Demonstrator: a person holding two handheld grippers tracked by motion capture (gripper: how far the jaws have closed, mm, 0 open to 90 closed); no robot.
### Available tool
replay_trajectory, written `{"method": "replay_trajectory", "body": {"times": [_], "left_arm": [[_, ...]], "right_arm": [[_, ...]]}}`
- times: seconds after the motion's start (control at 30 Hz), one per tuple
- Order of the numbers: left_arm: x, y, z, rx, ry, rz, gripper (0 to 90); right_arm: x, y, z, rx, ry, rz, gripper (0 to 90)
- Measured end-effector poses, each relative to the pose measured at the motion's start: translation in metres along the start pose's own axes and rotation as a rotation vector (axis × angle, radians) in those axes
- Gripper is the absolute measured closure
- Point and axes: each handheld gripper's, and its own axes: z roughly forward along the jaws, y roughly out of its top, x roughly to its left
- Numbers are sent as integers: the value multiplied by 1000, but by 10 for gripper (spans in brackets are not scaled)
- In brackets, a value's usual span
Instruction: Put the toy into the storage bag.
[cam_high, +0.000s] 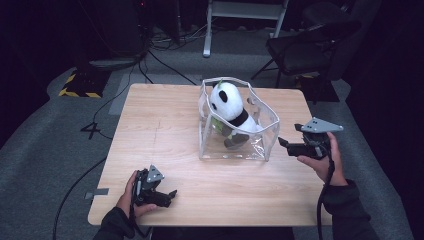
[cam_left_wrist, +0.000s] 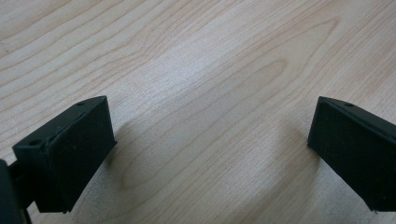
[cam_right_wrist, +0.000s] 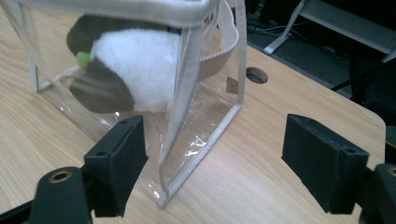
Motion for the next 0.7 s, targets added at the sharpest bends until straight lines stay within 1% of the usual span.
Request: {"method": "replay_trajectory", "body": {"times": [0.07,0.23,0.47,0.63,0.7], "left_arm": [[0,0,0,0,0,0,5],[0,0,0,0,0,0,5],[0,0,0,-1,0,0,5],[0,0,0,-1,0,0,5],[0,0,0,-1,0,0,5]], "right_arm": [[1,-4,2,7,2,6,219],[3,-13,6,36,-4,-9,219],[4,-28,10,68,-3,-10,219],[5,-39,10,84,3,-5,219],[6,-44,10,96,-1,-12,219]]}}
